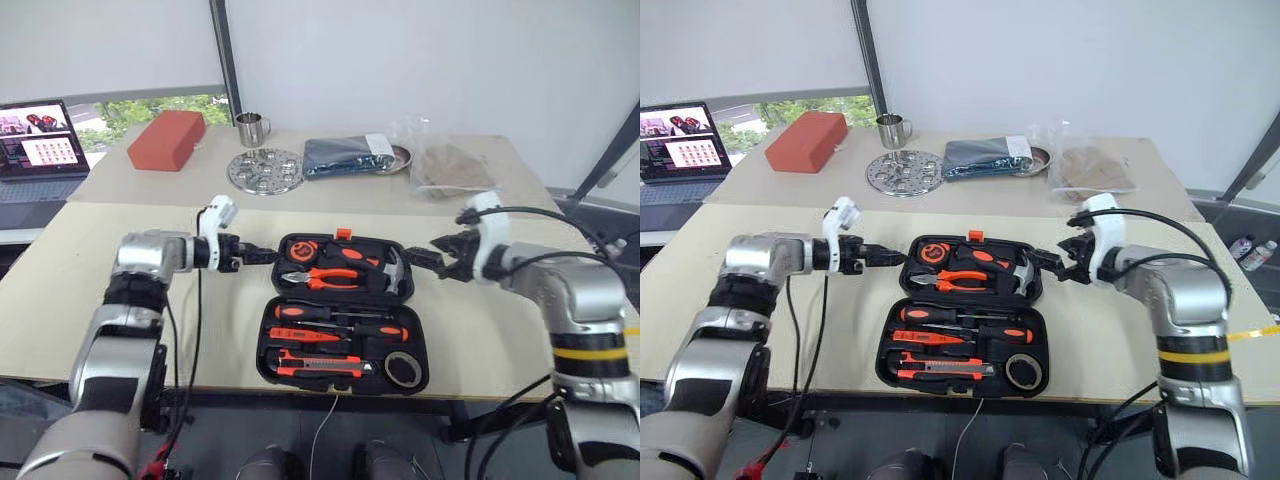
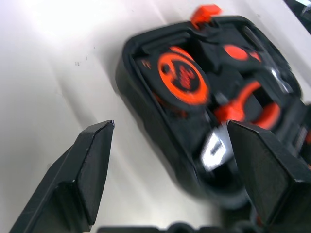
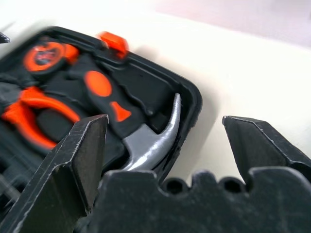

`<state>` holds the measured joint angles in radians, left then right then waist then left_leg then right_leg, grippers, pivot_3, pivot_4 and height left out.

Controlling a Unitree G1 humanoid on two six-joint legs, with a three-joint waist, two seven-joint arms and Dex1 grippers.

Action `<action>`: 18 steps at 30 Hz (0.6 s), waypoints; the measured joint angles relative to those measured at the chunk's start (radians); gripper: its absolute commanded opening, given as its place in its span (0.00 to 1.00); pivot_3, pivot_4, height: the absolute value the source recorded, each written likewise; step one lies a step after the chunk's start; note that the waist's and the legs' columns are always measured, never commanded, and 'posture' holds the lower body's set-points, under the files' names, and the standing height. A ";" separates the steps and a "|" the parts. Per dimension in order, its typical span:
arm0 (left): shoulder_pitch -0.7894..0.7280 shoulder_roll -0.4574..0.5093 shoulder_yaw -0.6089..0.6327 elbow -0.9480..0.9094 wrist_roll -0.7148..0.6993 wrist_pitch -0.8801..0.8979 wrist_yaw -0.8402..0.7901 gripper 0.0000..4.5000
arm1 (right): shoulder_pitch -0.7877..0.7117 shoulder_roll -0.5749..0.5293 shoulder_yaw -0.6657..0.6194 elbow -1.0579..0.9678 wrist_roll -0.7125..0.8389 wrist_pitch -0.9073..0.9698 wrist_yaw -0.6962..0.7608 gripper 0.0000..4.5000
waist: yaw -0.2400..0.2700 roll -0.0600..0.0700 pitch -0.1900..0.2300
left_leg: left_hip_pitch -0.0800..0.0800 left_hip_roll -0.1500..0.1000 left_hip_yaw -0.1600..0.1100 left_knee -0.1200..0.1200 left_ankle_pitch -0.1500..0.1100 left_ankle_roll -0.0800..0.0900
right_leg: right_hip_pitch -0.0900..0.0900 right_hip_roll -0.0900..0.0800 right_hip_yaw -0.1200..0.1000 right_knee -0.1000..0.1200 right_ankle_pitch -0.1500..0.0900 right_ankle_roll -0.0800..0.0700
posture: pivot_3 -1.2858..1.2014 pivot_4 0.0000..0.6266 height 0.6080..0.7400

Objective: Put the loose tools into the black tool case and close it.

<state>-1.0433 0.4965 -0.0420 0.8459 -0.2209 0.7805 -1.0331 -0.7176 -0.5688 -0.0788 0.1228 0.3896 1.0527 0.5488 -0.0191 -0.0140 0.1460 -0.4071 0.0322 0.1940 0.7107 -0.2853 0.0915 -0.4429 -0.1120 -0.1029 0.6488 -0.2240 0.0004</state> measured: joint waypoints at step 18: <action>0.036 -0.024 0.059 0.012 0.011 -0.056 0.007 0.00 | 0.053 0.024 0.059 -0.041 -0.024 0.017 -0.014 0.01 | -0.012 0.000 0.000 | 0.006 0.001 0.000 0.001 -0.001 -0.007 | 0.004 -0.002 0.002 0.000 0.000 -0.001 | 0.52 0.24 0.97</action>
<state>-1.0077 0.4721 0.0166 0.8583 -0.2094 0.7246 -1.0265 -0.6650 -0.5446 -0.0195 0.0818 0.3654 1.0696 0.5350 -0.0309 -0.0137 0.1458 -0.4008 0.0330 0.1941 0.7115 -0.2867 0.0841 -0.4394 -0.1142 -0.1008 0.6487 -0.2236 -0.0006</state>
